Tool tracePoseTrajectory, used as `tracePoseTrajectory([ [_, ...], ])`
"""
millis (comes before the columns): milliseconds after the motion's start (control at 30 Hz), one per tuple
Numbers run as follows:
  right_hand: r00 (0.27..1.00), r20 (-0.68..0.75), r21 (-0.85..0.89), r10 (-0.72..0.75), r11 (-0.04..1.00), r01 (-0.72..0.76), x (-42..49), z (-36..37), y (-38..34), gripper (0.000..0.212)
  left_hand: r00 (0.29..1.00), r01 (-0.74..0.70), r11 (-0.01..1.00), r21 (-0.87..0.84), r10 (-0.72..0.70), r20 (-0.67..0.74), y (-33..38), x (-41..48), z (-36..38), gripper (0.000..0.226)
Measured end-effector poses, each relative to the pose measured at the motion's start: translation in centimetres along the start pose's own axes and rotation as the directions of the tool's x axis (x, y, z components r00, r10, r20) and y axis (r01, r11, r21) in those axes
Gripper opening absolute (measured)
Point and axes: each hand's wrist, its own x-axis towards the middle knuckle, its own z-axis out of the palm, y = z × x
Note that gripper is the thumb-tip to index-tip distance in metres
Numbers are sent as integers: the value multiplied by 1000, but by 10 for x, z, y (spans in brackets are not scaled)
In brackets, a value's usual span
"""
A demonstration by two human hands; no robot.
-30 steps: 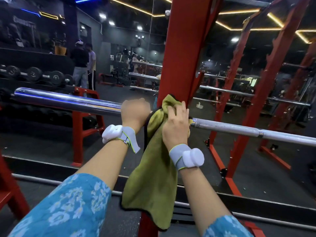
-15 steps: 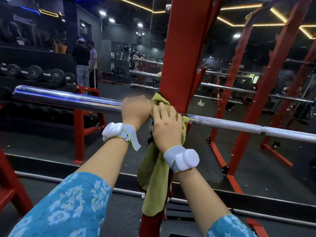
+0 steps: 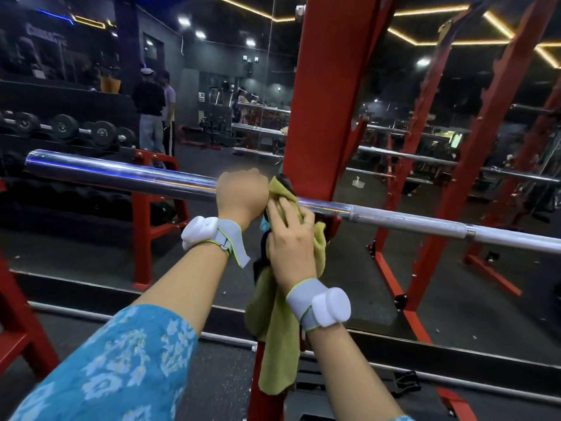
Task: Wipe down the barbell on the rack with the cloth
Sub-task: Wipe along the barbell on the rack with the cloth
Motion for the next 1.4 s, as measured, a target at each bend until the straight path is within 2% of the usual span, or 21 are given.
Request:
tracePoseTrajectory([
  [33,999,-37,64,22,998,-19,-8,-3,0,45,1000,-6,1000,-5,6,-12,0,0,0,49],
  [100,986,-30,316,162,938,-144,-21,-10,-4,44,1000,-9,1000,0,9,-15,0,0,-1,49],
  [167,941,71,566,330,764,-310,-28,-15,-6,41,1000,-19,1000,0,19,5,1,-1,-1,52],
  [200,908,113,638,404,671,-378,-30,-16,-7,40,1000,-22,1000,3,22,19,1,-1,-1,55],
  [267,788,203,700,581,477,-532,-33,-17,-10,36,999,-22,1000,19,21,46,1,-1,-2,60],
  [333,587,297,756,753,190,-626,-36,-15,-8,35,998,-21,999,27,20,55,1,-1,-4,60],
  [400,400,401,808,824,-113,-578,-35,-14,-2,28,998,-25,999,44,22,57,1,-1,-4,54],
  [467,306,474,844,826,-327,-425,-27,-19,2,24,998,-19,999,45,16,62,1,0,-3,47],
  [533,296,558,829,775,-509,-232,-15,-27,2,21,998,-11,999,33,9,57,1,0,-4,43],
  [600,311,626,773,715,-620,-132,-9,-31,-1,22,999,-7,1000,13,6,54,3,-1,-5,41],
  [733,335,672,722,661,-685,-97,0,-24,-5,40,998,-17,1000,18,16,60,1,1,-6,40],
  [833,355,704,697,615,-696,-175,6,-18,-5,41,999,-28,999,25,28,17,1,0,-2,42],
  [933,440,752,644,491,-690,-331,0,-15,-9,39,999,-29,999,27,30,-24,-1,0,1,39],
  [1000,479,770,616,422,-690,-381,-7,-16,-10,42,998,-40,999,30,42,-41,-3,0,1,37],
  [1233,473,777,600,416,-717,-355,0,-7,-4,39,998,-37,999,29,39,-57,-3,0,0,36],
  [1400,513,786,585,344,-681,-441,8,-3,-9,38,999,-29,999,18,28,41,0,1,-3,38],
])
